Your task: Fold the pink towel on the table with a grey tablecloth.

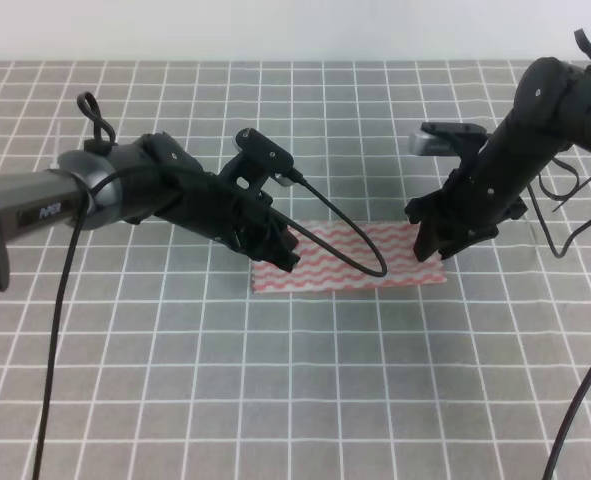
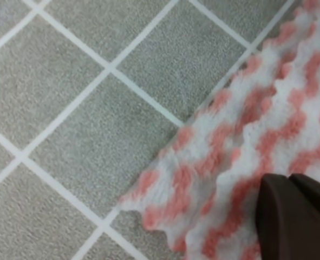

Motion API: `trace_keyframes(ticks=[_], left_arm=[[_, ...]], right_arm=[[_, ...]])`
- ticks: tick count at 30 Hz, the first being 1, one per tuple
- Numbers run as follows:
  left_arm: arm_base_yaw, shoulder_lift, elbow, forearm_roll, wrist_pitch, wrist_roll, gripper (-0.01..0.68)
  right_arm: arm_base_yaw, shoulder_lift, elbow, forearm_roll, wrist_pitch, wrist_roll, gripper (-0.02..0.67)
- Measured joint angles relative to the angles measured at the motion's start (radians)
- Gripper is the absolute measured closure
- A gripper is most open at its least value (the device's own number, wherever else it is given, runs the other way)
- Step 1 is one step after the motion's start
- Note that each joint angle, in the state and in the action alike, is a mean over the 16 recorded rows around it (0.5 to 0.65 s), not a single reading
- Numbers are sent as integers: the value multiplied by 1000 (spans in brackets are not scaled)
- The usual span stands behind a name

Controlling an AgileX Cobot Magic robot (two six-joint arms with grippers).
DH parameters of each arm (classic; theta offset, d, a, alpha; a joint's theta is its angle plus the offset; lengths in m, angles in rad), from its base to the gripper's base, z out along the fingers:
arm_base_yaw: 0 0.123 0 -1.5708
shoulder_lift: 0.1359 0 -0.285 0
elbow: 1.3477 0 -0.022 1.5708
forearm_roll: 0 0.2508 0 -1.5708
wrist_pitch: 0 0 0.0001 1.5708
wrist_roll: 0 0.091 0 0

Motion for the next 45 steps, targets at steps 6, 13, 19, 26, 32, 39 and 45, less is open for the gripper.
trace_keyframes(ticks=[6,13,19,26,32,39,45], left_arm=[[0,3,1,1,0,0,675],[0,3,1,1,2,0,675],[0,3,3,3,3,1,675],[0,2,1,1,1,1,675],[0,3,2,2,0,2,675],[0,1,-1,-1,0,2,675],[0,2,-13,0,12,0,675]], right_arm=[[0,2,0,1,-7,-1,469],[0,5,0,-1,-16,-3,581],[0,3,-13,-1,-9,-6,648],[0,-3,-56,9,23,-12,662],[0,-7,-99,58,63,-35,663],[0,-10,-123,148,94,-75,664],[1,-10,-125,232,100,-110,664]])
